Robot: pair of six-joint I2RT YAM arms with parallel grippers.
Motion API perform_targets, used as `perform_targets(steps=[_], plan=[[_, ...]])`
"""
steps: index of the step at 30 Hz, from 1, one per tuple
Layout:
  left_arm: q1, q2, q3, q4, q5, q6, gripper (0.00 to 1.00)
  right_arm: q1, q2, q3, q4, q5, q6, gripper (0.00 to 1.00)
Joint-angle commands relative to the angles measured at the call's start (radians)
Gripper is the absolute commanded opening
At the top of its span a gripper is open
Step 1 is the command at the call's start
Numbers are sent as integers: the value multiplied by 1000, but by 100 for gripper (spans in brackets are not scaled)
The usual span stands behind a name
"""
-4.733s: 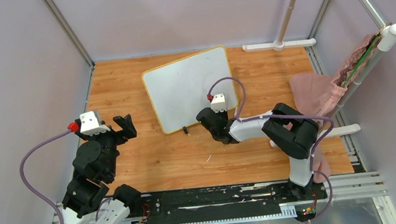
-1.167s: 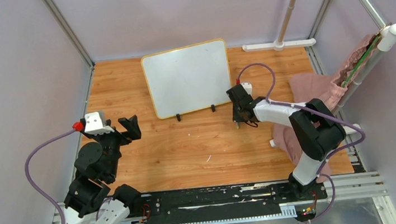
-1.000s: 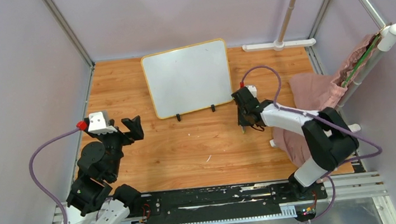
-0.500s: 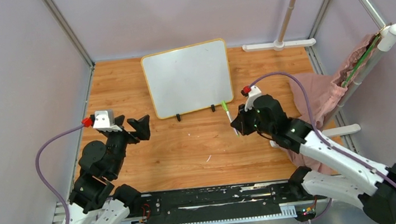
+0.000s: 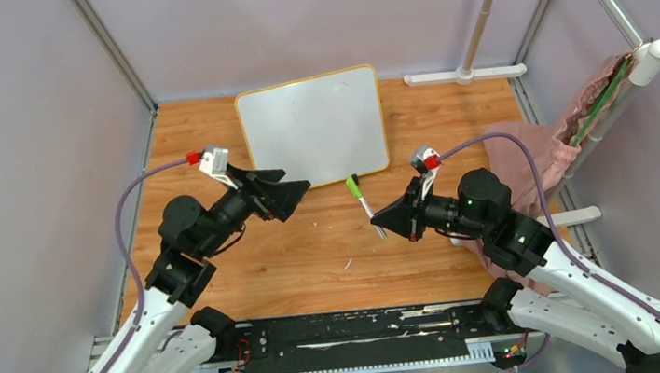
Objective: Write a sentence on the whiteboard
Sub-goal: Open the whiteboard marker at the center of the board.
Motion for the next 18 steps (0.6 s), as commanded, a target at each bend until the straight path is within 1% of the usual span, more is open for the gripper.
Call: perform_targets(steps=[1,3,6,13,18], plan=[[-7,119,39,193,216,-176,100,26,-6,-26,112,-56,29,0],[-7,154,51,230,248,-209,100,29,1,-27,140,-49,34,0],[-8,181,57,267,253,-247,100,38,15,-26,163,-26,38,0],[-20,228,72,299,268,-290,100,62,52,-13,216,19,48,0],[-27,255,84,300,293,-290,96,83,91,11,236,37,50,0]])
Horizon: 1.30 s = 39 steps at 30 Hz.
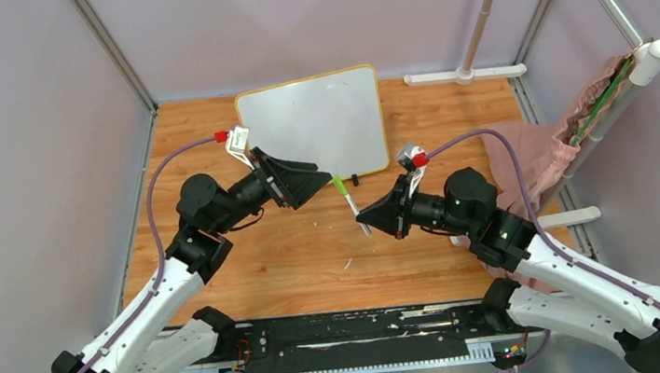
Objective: Write a sentence on the whiteboard
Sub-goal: Open the whiteboard marker at the center of the board.
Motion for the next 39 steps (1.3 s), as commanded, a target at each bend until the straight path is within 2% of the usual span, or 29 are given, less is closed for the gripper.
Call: perform_targets(steps=[1,11,22,32,39], plan=[[-10,27,37,43,55,-20,94,32,28,37,61,33,12,0],[-10,51,34,43,85,-22,83,77,71,72,96,90,1,0],[-9,44,32,43,94,-15,54,99,114,95,112,110,-7,0],[-9,55,35,43,117,-16,40,117,137,106,115,122,-16,0],[-10,50,32,43,114,-12,14,125,148,119,101,111,-21,0]])
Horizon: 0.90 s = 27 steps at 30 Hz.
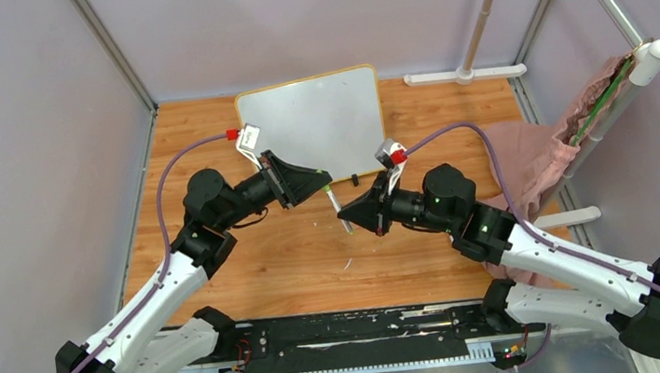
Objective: Write a sentence on the whiteboard
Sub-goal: Open the whiteboard marker at the center of the board.
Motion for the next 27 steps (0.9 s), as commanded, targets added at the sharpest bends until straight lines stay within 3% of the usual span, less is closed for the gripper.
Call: perform_targets(steps=[1,4,7,21,27], plan=[[-7,-7,26,36,21,6,9,18,0,47,12,11,-6,6],[-6,-18,18,49,23,-4,0,18,-9,42,16,23,25,39],[-7,-31,7,71,23,-19,0,18,-9,32,54,31,72,53],[-6,-99,-49,151,77,-27,0,16,71,86,187,-41,233,55],[-7,-129,-61,159,78,-27,0,16,114,109,251,-88,280,44]])
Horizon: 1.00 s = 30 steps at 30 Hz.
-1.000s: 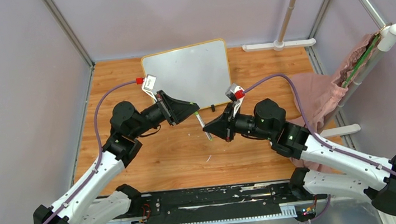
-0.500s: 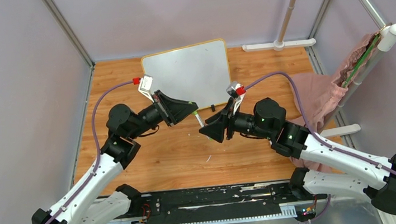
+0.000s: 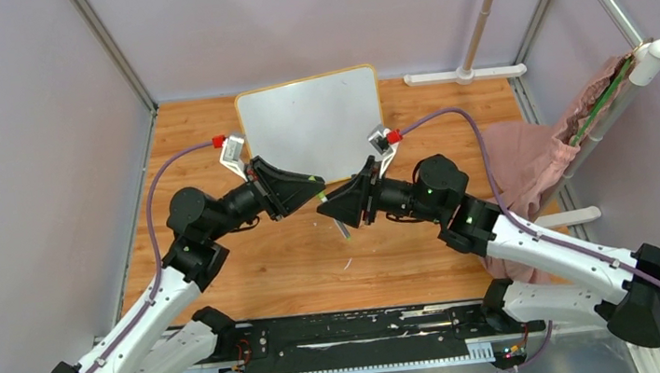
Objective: Write a sentence on the whiteboard
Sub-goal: Open the whiteboard marker at the center of the board.
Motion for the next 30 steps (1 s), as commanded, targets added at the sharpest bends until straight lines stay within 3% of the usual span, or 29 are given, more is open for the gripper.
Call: perform_targets(steps=[1,6,9,19,26,30], plan=[[-7,-31,-12,45,23,0,0,13,22,49,96,-59,54,41],[-7,-45,-15,45,11,-2,0,14,25,40,111,-80,62,19],[-7,-58,-18,48,-26,-2,0,14,15,24,110,-86,59,1],[-7,-152,-58,146,-320,-9,0,28,-76,-95,72,-30,57,0],[-7,-133,-40,166,-354,-19,0,35,-107,-119,35,-5,48,0],[-7,-128,-29,113,-331,29,0,39,-144,-75,-109,67,-39,0]])
